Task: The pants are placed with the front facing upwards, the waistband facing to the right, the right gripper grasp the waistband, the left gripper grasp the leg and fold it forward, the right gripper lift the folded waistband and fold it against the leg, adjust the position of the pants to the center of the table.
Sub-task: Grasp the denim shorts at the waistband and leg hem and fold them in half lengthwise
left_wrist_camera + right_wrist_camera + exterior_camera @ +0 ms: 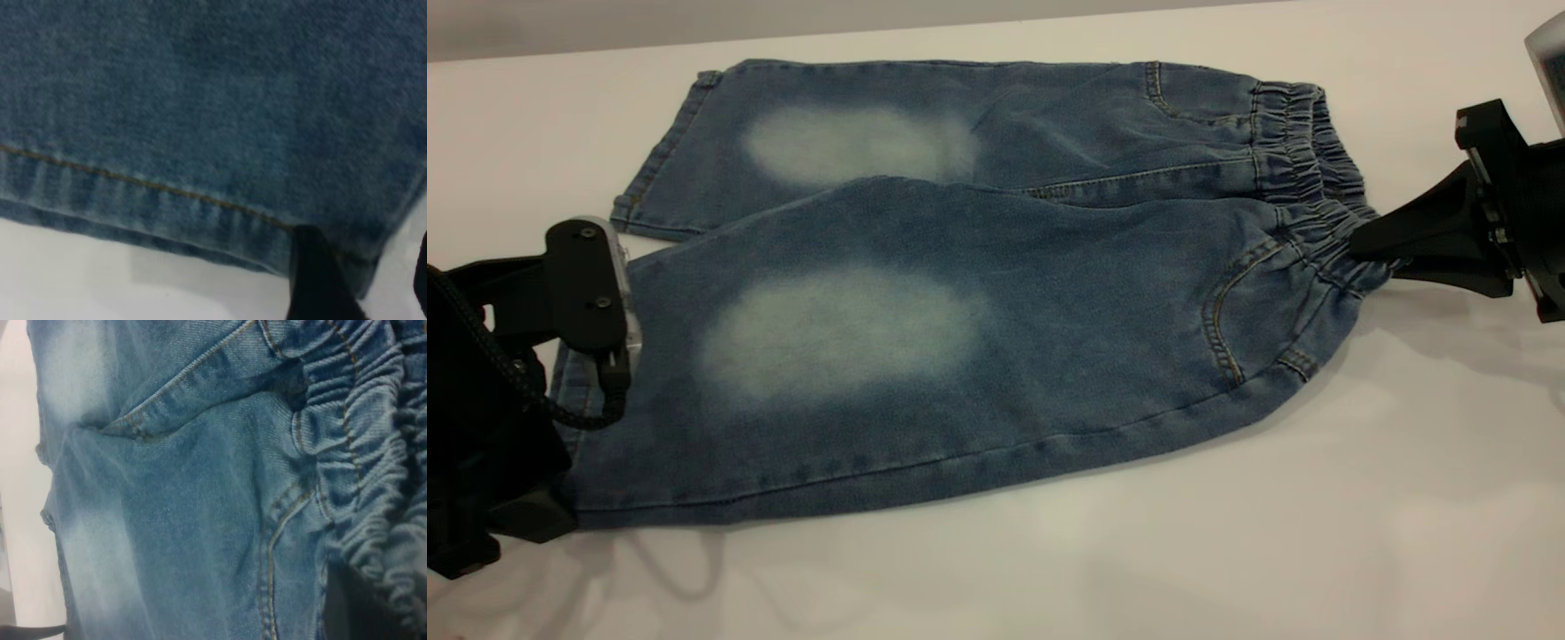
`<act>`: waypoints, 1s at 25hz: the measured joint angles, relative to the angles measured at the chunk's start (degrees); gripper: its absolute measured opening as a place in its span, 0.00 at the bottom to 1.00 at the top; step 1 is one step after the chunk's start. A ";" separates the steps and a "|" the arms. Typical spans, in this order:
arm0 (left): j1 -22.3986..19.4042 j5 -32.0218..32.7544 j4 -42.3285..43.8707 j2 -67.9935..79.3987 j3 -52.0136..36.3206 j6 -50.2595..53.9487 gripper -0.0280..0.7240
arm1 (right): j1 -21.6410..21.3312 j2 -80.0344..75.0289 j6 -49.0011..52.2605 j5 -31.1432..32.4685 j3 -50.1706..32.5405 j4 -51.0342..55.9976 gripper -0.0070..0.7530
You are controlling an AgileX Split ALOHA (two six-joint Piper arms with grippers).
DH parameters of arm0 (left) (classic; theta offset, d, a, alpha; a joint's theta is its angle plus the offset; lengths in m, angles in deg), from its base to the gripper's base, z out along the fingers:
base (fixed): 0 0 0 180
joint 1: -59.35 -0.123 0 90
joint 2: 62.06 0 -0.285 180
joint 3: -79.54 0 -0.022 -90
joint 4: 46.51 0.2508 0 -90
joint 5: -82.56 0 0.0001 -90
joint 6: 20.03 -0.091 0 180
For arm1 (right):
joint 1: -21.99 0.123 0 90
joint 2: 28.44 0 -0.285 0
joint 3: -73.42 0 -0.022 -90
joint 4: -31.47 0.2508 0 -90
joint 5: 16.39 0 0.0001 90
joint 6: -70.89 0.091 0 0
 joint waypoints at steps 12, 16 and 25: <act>0.00 -1.86 0.00 3.66 0.11 -0.04 0.38 | -0.05 0.00 0.00 0.00 0.00 0.00 0.06; 0.00 -2.58 0.00 3.66 0.11 -0.04 0.25 | -0.05 0.00 0.00 0.15 0.00 0.00 0.07; 0.00 -1.27 0.00 -0.90 0.05 -0.04 0.13 | -0.05 0.13 0.00 4.60 -2.22 0.16 0.07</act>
